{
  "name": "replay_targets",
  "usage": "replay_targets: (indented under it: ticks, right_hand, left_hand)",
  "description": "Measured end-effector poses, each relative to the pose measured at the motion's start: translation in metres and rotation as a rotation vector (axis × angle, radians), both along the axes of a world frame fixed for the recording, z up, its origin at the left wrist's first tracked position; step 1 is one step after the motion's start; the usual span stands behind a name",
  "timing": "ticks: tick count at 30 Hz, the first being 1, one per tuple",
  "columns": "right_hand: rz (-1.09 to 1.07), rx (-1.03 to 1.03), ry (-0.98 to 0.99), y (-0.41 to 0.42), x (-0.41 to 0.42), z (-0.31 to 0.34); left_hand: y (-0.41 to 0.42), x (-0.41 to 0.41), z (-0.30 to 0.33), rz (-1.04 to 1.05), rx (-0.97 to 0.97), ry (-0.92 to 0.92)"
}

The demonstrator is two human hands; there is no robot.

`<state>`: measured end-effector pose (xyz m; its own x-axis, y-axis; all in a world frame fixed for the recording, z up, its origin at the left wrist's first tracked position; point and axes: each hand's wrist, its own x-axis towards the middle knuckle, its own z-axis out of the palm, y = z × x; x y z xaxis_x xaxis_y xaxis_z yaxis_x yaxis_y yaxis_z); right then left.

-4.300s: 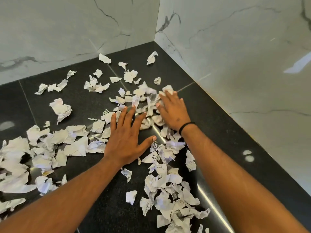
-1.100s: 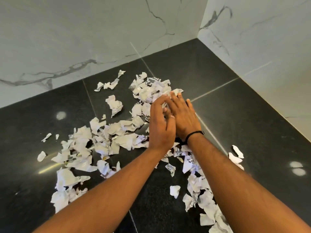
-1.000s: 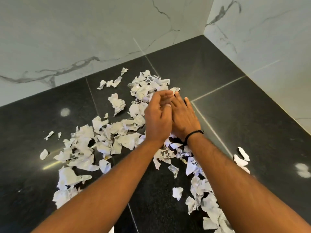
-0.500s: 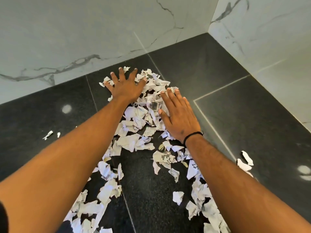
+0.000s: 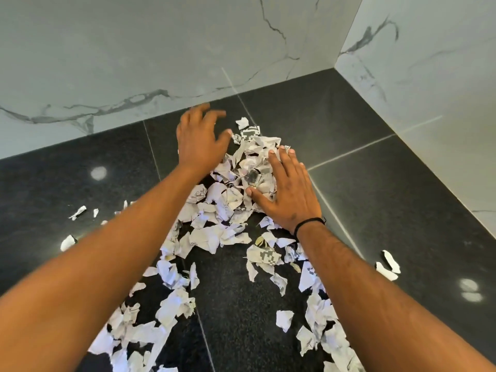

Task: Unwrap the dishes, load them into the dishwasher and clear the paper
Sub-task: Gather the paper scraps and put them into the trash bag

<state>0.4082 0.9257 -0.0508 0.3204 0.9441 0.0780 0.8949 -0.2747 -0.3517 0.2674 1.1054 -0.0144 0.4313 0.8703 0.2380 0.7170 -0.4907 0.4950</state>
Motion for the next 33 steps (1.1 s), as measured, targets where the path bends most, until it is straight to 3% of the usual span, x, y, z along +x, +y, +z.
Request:
replay_targets:
  ticks: [5, 11, 16, 33]
  right_hand:
    - [-0.041, 0.022, 0.011, 0.001, 0.0, 0.0]
    - [-0.1, 0.029, 0.046, 0.002, -0.003, 0.001]
    - [-0.051, -0.083, -0.037, 0.003, -0.002, 0.002]
    - [0.05, -0.153, 0.015, -0.061, -0.064, 0.005]
  left_hand:
    - [0.04, 0.027, -0.017, -0.172, -0.239, 0.202]
    - [-0.004, 0.039, -0.029, -0.338, -0.192, 0.197]
    - [-0.025, 0.042, -0.03, -0.499, -0.204, 0.228]
    - [-0.11, -0.037, -0.022, -0.495, -0.377, 0.056]
